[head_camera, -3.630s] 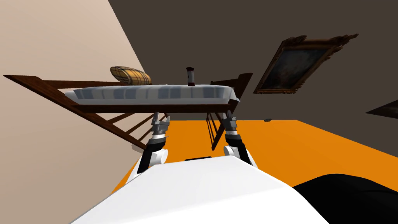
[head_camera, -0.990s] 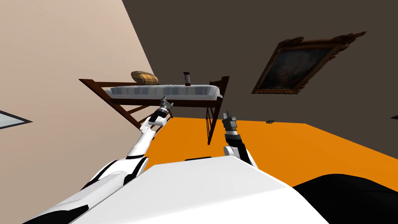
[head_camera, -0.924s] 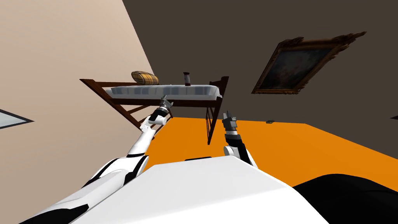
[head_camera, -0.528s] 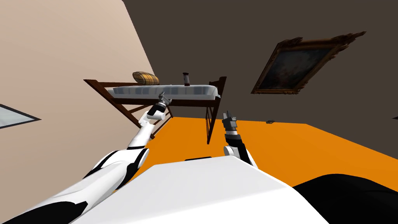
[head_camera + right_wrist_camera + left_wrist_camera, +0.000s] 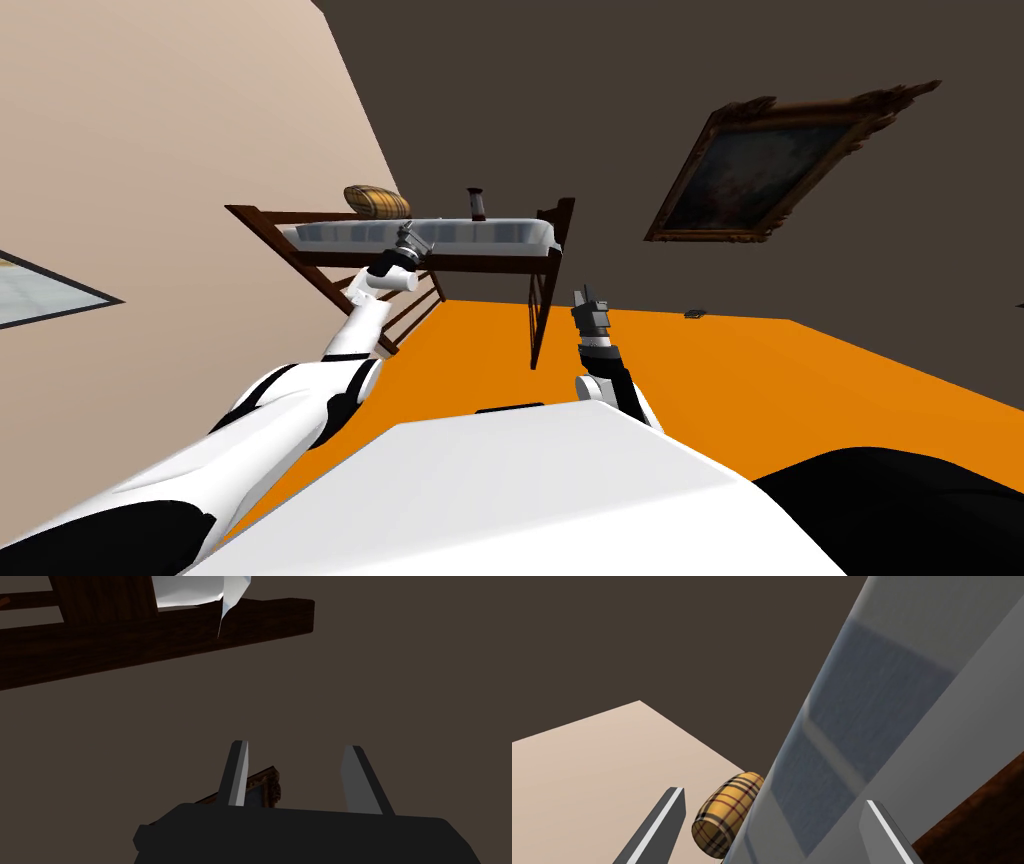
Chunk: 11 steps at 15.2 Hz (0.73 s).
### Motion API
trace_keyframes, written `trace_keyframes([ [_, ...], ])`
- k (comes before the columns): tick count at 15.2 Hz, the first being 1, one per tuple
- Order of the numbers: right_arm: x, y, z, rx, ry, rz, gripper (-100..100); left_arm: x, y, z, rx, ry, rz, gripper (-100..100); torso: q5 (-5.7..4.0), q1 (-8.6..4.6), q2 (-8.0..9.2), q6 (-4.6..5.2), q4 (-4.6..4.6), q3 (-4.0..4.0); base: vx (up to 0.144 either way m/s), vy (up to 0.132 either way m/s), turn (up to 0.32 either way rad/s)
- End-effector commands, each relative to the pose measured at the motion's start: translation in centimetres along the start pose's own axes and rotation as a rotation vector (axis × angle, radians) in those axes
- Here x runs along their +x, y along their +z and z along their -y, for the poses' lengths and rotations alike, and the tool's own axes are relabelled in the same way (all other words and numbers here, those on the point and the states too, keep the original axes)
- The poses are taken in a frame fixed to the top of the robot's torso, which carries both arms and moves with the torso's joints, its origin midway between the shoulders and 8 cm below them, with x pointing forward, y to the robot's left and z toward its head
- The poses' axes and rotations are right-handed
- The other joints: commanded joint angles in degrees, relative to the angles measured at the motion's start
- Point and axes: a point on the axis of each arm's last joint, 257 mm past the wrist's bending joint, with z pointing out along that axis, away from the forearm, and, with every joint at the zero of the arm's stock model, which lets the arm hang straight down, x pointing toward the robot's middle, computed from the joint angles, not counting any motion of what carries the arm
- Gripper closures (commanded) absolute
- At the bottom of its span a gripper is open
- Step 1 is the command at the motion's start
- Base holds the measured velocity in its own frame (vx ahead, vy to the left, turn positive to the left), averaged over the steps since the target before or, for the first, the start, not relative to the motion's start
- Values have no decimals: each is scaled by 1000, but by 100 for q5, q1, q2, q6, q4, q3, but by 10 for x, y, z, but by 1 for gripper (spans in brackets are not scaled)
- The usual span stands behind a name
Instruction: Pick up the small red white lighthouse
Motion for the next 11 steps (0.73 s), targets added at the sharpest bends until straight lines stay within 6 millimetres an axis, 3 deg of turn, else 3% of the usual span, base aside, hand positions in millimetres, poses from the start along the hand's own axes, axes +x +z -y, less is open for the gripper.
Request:
trace_keyframes([
  [1,0,0,0,0,0,0,0,-9,11,11,-6,-27,29,-100,0,0,0,0,0,0,-40,-71,25],
  [4,0,0,0,0,0,0,0,-3,19,21,8,-33,24,-100,-1,0,-2,2,0,-1,-24,-36,4],
  [5,0,0,0,0,0,0,0,-17,26,34,-3,-67,64,-100,1,7,-5,2,-1,-3,-25,-43,3],
  [7,0,0,0,0,0,0,0,-13,35,44,9,-76,65,-100,0,-1,-3,1,-1,-1,-31,-59,21],
  [8,0,0,0,0,0,0,0,-31,39,54,-4,-114,111,-100,-1,-3,-4,2,-1,-2,-34,-73,5],
  [11,0,0,0,0,0,0,0,-18,50,73,18,-127,100,-100,-3,-10,-3,2,-1,-1,-25,-61,10],
])
